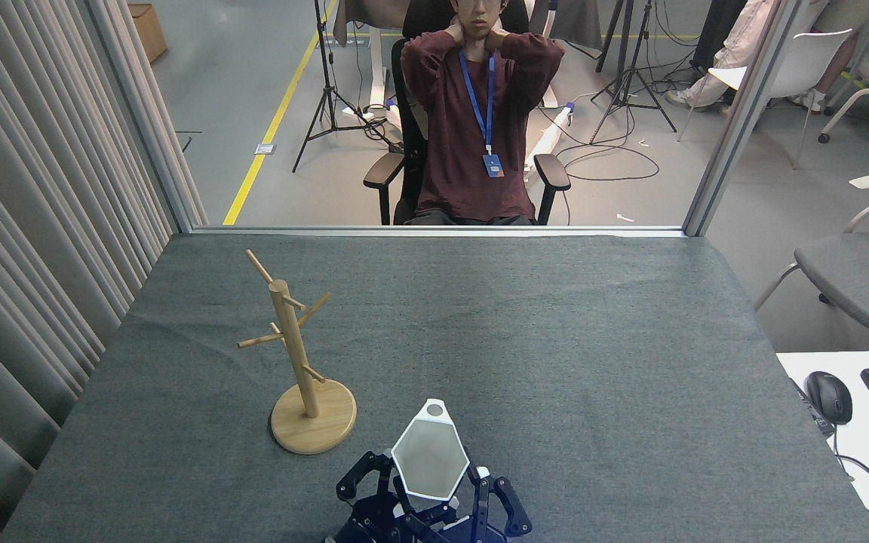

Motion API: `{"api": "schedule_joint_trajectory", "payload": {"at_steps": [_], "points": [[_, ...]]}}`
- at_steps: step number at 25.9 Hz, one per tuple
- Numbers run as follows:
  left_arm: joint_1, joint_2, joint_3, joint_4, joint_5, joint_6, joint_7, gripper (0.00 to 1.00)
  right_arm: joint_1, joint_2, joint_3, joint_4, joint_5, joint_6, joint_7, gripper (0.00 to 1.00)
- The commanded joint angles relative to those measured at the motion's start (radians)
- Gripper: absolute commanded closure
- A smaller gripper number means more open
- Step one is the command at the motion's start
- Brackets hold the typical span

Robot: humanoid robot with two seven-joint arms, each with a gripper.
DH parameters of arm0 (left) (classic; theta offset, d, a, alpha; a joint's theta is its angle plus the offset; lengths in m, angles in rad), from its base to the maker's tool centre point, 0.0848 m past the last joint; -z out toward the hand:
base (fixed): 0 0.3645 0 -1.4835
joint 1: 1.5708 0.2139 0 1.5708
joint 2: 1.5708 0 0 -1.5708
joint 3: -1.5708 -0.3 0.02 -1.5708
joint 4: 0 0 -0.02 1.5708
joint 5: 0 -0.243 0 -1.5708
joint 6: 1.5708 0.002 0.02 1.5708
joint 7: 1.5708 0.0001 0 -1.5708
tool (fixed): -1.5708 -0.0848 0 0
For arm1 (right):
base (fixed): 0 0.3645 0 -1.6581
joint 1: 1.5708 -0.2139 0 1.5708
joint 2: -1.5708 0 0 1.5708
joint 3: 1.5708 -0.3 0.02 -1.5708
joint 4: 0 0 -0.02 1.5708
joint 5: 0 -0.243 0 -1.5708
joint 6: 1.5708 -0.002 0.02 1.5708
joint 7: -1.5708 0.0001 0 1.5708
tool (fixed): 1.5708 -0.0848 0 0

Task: Hang cup on storage rack
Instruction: 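Grasp the cup with the left gripper and release the right gripper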

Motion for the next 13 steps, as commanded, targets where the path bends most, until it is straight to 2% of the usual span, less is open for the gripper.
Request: {"api": "schedule_joint_trajectory", "payload": {"at_steps": [1, 2, 7, 13], "points": [[-0.005, 0.003, 0.001, 0.0, 0.0, 0.009, -0.001, 0.56, 0.001, -0.001, 0.0, 0.0, 0.0, -0.001, -0.016, 0.16], [-0.005, 0.003, 0.002, 0.0, 0.0, 0.009, -0.001, 0.56, 0.001, -0.001, 0.0, 0.0, 0.0, -0.002, -0.019, 0.01], [-0.012, 0.003, 0.001, -0.003, 0.0, 0.008, -0.001, 0.56, 0.001, -0.001, 0.0, -0.034, -0.002, -0.016, -0.021, 0.01], [-0.015, -0.003, 0.001, 0.008, 0.0, 0.008, -0.001, 0.56, 0.006, -0.005, 0.0, -0.123, -0.005, -0.042, -0.027, 0.01]]}}
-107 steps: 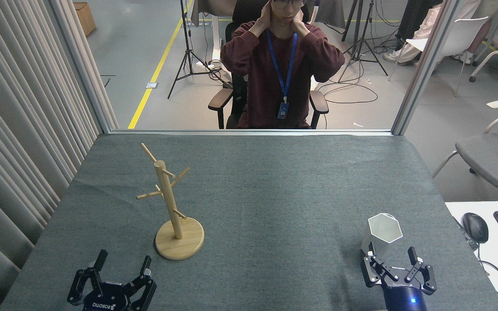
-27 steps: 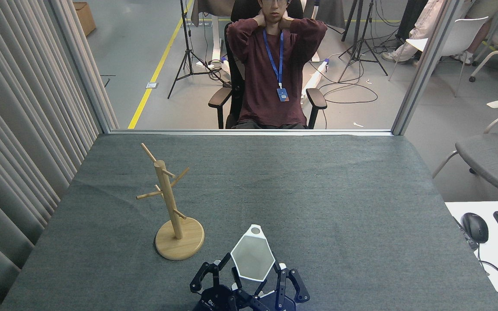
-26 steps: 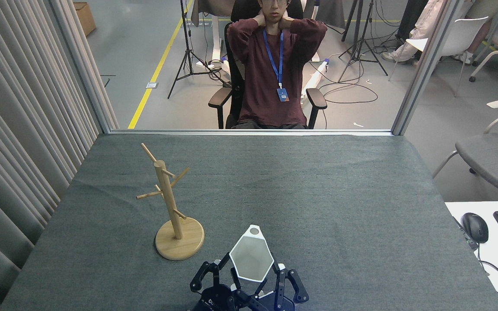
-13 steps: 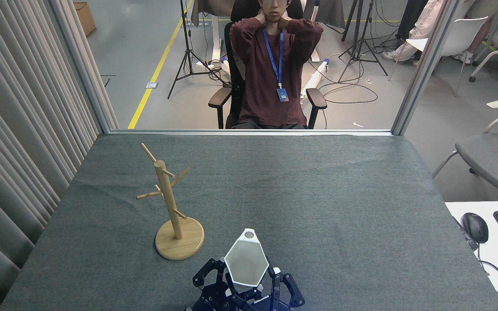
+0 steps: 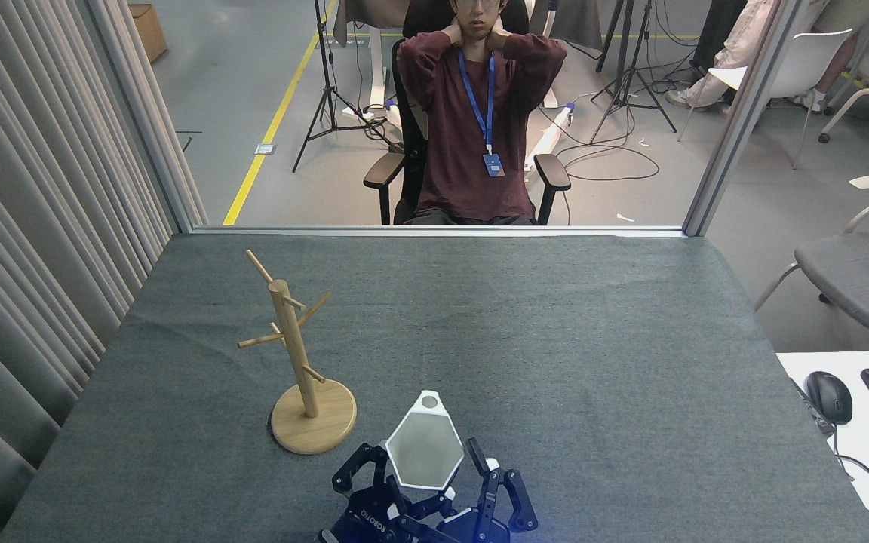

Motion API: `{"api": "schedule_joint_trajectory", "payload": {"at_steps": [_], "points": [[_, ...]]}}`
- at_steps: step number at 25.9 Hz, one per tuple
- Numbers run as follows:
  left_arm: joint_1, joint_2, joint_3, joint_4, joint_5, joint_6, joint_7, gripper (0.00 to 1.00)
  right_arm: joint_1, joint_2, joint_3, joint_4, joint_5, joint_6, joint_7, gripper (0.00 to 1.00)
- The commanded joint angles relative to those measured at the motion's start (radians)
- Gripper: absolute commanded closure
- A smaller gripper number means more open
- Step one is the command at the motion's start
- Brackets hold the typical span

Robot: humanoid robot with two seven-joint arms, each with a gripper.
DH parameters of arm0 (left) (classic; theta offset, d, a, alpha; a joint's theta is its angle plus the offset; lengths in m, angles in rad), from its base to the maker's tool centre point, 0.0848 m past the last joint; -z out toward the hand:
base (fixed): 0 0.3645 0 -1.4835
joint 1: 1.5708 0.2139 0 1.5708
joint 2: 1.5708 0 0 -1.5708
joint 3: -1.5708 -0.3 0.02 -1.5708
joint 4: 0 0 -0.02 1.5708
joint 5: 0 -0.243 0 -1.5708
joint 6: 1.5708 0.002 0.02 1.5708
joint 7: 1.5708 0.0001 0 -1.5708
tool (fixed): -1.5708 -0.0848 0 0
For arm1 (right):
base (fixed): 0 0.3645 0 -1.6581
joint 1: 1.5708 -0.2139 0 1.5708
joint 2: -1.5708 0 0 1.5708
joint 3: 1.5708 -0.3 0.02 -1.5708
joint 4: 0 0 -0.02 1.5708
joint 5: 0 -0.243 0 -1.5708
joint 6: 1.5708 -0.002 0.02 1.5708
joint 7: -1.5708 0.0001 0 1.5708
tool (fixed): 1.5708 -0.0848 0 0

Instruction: Hang cup on storage rack

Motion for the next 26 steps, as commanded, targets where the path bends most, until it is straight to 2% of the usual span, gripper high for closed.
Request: {"api": "schedule_joint_trajectory", "payload": {"at_steps": [1, 3, 4, 5, 7, 8, 9, 12, 14, 16, 18, 21, 23, 26], "points": [[-0.002, -0.004, -0.002, 0.013, 0.0, 0.0, 0.001, 0.56, 0.002, -0.003, -0.001, -0.056, -0.004, -0.012, -0.016, 0.01], [-0.001, -0.005, -0.002, 0.022, 0.0, 0.002, 0.001, 0.56, -0.007, 0.008, -0.018, -0.064, -0.018, -0.005, -0.043, 0.01], [0.001, -0.005, 0.0, 0.019, 0.0, 0.002, 0.001, 0.56, -0.022, 0.013, -0.043, -0.062, -0.052, 0.006, -0.045, 0.01], [0.004, -0.007, 0.0, 0.013, 0.0, 0.003, 0.001, 0.55, -0.039, 0.014, -0.099, -0.061, -0.124, 0.026, -0.042, 0.01], [0.009, -0.005, 0.0, 0.006, 0.0, 0.006, 0.001, 0.55, -0.091, 0.025, -0.239, -0.03, -0.32, 0.075, -0.014, 0.01], [0.01, -0.004, 0.001, -0.001, 0.0, 0.017, 0.001, 0.55, -0.116, 0.026, -0.291, 0.004, -0.386, 0.103, 0.019, 0.01], [0.013, -0.002, 0.003, -0.005, 0.0, 0.028, 0.001, 0.55, -0.14, 0.025, -0.33, 0.043, -0.406, 0.135, 0.059, 0.01], [0.027, 0.004, 0.012, -0.024, 0.0, 0.075, 0.004, 0.55, -0.16, -0.021, -0.36, 0.126, -0.386, 0.179, 0.119, 0.01], [0.047, 0.012, 0.021, -0.054, 0.0, 0.135, 0.016, 0.55, -0.142, -0.096, -0.36, 0.134, -0.308, 0.175, 0.121, 0.01], [0.067, 0.044, 0.052, -0.091, 0.0, 0.193, 0.019, 0.55, -0.119, -0.132, -0.36, 0.136, -0.289, 0.173, 0.119, 0.01], [0.084, 0.084, 0.101, -0.129, -0.008, 0.241, 0.019, 0.55, -0.107, -0.136, -0.362, 0.137, -0.289, 0.167, 0.118, 0.01], [0.134, 0.131, 0.178, -0.2, -0.088, 0.301, 0.02, 0.55, -0.107, -0.13, -0.363, 0.137, -0.288, 0.153, 0.118, 0.01], [0.139, 0.131, 0.247, -0.214, -0.118, 0.305, 0.022, 0.55, -0.107, -0.127, -0.363, 0.137, -0.288, 0.153, 0.116, 0.01], [0.079, 0.134, 0.322, -0.182, -0.16, 0.305, 0.025, 0.55, -0.108, -0.124, -0.362, 0.136, -0.288, 0.152, 0.116, 0.01]]}}
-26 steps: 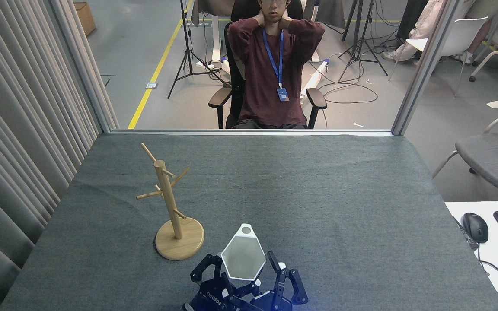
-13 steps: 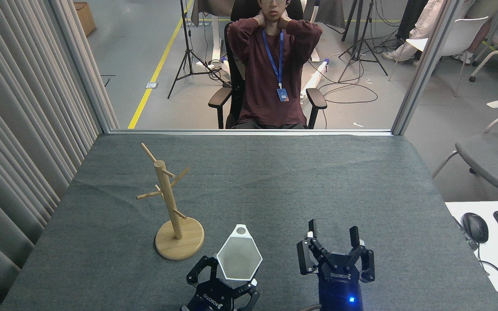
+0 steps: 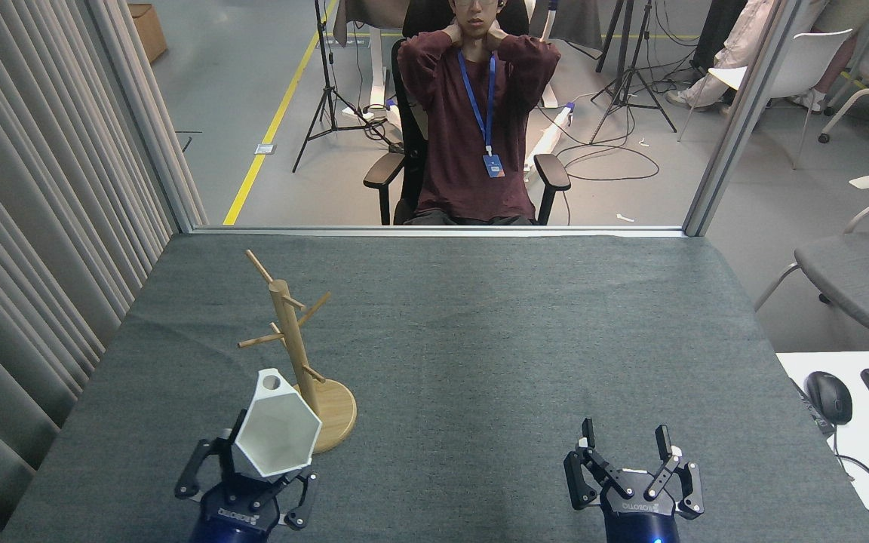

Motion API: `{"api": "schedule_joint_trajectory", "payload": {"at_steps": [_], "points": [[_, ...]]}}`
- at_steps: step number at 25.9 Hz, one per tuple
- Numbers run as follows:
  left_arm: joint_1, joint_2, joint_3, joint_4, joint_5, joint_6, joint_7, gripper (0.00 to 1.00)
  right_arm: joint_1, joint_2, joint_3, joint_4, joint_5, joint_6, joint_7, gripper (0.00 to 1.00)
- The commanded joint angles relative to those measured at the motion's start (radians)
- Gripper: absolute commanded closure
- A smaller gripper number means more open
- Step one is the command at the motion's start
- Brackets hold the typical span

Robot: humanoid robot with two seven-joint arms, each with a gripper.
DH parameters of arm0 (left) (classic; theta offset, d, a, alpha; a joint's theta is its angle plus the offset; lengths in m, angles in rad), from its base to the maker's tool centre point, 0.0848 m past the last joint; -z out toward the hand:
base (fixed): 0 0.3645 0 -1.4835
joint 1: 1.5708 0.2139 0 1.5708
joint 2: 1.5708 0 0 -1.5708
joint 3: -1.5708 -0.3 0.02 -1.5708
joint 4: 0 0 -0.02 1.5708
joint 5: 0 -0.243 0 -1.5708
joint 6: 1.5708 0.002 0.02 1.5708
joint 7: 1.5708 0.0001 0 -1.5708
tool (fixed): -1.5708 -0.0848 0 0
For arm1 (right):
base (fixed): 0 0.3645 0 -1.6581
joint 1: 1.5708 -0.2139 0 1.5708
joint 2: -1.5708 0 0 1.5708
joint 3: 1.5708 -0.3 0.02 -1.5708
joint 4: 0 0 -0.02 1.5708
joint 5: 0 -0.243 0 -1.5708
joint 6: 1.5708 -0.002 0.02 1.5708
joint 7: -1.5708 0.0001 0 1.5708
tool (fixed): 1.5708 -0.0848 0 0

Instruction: Hang cup on storage rack

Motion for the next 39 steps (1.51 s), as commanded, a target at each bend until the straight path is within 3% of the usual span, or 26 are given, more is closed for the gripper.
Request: {"api": "schedule_joint_trajectory", "payload": {"at_steps": [1, 6, 12, 23, 34, 36, 37, 39], "points": [[-0.074, 0.01, 0.097, 0.038, -0.07, 0.009, 0.001, 0.55, -0.002, 0.0, 0.001, -0.001, 0.001, -0.003, -0.003, 0.01], [-0.176, 0.03, 0.155, 0.153, -0.124, 0.009, 0.001, 0.55, -0.005, -0.006, 0.001, 0.001, 0.001, -0.004, -0.003, 0.01], [-0.184, 0.062, 0.152, 0.169, -0.127, 0.009, 0.01, 0.55, -0.003, -0.006, 0.001, -0.001, 0.001, -0.004, -0.003, 0.01], [-0.213, 0.033, 0.123, 0.231, -0.233, 0.012, 0.021, 0.55, -0.003, -0.007, -0.002, -0.01, 0.001, -0.012, -0.003, 0.01], [-0.284, 0.017, 0.075, 0.351, -0.25, 0.042, 0.022, 0.53, -0.002, -0.009, -0.005, -0.012, -0.001, -0.021, -0.006, 0.01], [-0.284, 0.016, 0.06, 0.365, -0.25, 0.065, 0.022, 0.48, -0.002, -0.009, -0.005, -0.012, -0.001, -0.021, -0.006, 0.01], [-0.284, 0.008, 0.054, 0.368, -0.248, 0.072, 0.022, 0.37, -0.002, -0.009, -0.005, -0.01, -0.001, -0.021, -0.006, 0.01], [-0.284, -0.009, 0.052, 0.37, -0.245, 0.078, 0.038, 0.0, -0.002, -0.01, -0.005, -0.01, -0.001, -0.021, -0.007, 0.01]]}}
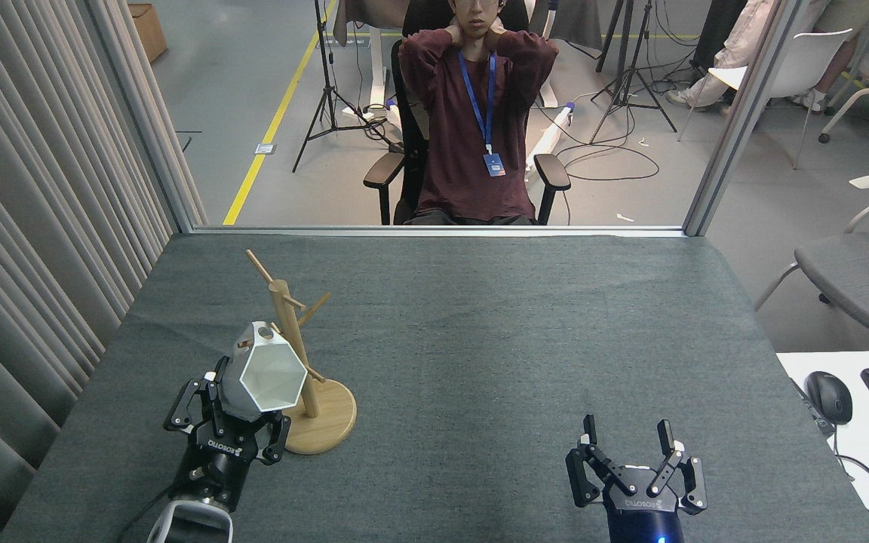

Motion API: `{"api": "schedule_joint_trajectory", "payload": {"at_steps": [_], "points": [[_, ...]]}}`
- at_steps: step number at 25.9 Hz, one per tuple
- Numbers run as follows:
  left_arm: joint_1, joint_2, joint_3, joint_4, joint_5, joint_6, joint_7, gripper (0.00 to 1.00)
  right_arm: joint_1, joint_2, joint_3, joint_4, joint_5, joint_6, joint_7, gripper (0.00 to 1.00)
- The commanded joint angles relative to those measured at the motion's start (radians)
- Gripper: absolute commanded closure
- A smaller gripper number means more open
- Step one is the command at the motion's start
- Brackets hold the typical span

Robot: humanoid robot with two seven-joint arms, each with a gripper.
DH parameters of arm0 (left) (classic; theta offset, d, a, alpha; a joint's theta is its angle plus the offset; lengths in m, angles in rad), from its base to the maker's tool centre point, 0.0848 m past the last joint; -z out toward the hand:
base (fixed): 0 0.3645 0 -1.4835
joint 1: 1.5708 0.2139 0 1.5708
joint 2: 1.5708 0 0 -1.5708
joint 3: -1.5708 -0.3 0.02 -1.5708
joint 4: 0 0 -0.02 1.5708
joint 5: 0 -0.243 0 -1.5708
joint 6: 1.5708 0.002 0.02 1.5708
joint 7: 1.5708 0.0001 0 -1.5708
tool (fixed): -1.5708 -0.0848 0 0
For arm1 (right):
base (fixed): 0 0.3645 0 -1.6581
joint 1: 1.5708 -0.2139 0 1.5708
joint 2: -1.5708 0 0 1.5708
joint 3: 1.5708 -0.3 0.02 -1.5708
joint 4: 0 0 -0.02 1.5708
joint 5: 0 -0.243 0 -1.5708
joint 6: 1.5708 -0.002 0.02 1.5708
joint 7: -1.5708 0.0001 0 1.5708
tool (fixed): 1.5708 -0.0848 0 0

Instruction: Hang cup on storage rack

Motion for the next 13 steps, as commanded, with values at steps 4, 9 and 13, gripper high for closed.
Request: {"api": "schedule_joint_trajectory", "payload": {"at_steps": [4, 9, 13], "points": [[-0.002, -0.039, -0.01, 0.017, 0.011, 0.004, 0.045, 0.0, 0.002, 0.003, 0.0, -0.001, -0.001, -0.008, -0.002, 0.01], [0.008, -0.056, -0.009, 0.062, 0.011, 0.001, 0.047, 0.0, 0.002, 0.002, -0.002, 0.0, -0.002, -0.009, -0.006, 0.01], [0.064, -0.057, 0.001, 0.105, 0.019, 0.001, 0.047, 0.0, 0.002, -0.002, -0.002, -0.001, -0.002, -0.009, -0.011, 0.01]]}}
